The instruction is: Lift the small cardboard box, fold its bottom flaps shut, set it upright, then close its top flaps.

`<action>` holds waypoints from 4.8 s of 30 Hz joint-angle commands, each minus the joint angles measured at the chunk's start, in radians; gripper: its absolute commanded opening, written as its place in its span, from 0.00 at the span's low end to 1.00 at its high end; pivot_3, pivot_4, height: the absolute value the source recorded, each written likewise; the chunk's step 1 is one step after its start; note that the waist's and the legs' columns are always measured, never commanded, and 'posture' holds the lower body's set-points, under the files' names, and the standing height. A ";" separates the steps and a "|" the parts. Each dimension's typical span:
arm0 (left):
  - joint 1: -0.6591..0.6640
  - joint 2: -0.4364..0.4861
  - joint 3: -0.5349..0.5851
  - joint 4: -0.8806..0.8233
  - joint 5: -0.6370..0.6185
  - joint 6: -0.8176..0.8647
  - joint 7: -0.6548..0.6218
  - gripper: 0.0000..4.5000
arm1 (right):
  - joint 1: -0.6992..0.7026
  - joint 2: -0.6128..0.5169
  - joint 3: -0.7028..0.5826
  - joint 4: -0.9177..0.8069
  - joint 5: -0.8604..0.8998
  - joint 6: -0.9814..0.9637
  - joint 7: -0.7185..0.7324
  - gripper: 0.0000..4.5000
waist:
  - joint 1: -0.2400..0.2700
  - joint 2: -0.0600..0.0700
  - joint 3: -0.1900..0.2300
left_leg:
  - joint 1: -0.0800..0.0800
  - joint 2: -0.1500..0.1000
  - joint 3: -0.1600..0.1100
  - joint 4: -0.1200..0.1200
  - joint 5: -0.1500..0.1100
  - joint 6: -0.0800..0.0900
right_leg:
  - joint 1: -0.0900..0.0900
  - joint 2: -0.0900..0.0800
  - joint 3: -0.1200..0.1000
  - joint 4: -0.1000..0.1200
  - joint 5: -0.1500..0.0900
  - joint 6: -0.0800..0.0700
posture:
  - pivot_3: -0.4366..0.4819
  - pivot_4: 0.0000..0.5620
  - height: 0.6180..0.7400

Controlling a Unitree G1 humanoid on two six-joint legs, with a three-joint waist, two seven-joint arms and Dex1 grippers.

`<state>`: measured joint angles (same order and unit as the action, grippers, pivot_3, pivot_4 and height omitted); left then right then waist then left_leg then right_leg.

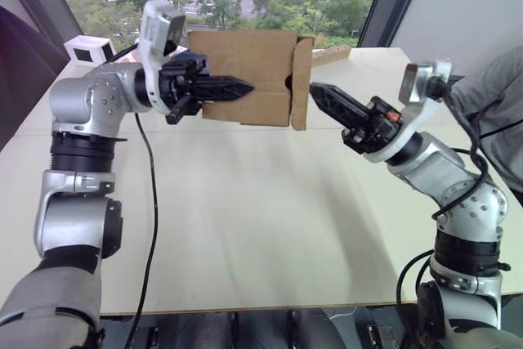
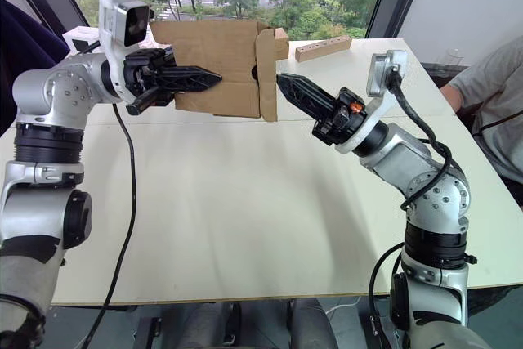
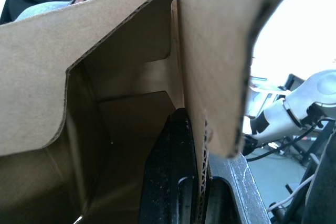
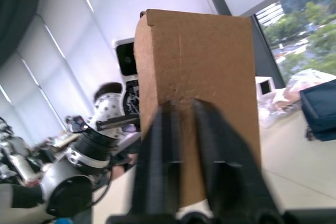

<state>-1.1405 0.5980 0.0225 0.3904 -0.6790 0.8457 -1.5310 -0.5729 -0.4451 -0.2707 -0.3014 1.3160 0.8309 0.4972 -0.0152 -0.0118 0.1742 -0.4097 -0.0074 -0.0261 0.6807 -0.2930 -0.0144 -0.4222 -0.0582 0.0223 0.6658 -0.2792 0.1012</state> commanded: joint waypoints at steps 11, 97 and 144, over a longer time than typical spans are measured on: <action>-0.028 0.008 0.033 -0.011 -0.022 -0.008 0.011 0.00 | 0.025 0.061 -0.041 -0.003 0.186 -0.018 -0.054 0.67 | -0.001 0.000 0.000 | 0.000 0.000 0.000 0.000 0.000 0.000 | 0.000 0.000 0.000 0.000 0.000 0.000 | 0.48 0.27 1.00; 0.018 -0.024 0.087 -0.042 -0.075 0.018 0.063 0.00 | 0.122 0.142 0.025 -0.145 0.118 -0.212 -0.206 0.01 | -0.002 0.000 0.000 | 0.000 0.000 0.000 0.000 0.000 0.000 | 0.000 0.000 0.000 0.000 0.000 0.000 | 0.48 0.27 1.00; -0.096 0.228 -0.498 -0.063 0.510 -0.515 -0.083 0.00 | 0.457 -0.364 -0.036 -0.399 -0.044 -0.002 -0.050 0.01 | 0.004 0.000 0.000 | 0.000 0.000 0.000 -0.001 -0.001 0.001 | 0.000 0.002 0.000 -0.002 0.000 0.000 | 0.48 0.27 1.00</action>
<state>-1.1873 0.8004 -0.4042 0.3284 -0.2464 0.4802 -1.6064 -0.1250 -0.7626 -0.2971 -0.6374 1.3122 0.8220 0.4129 -0.0112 -0.0119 0.1745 -0.4097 -0.0066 -0.0261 0.6804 -0.2939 -0.0130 -0.4213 -0.0564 0.0227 0.6640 -0.2794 0.1010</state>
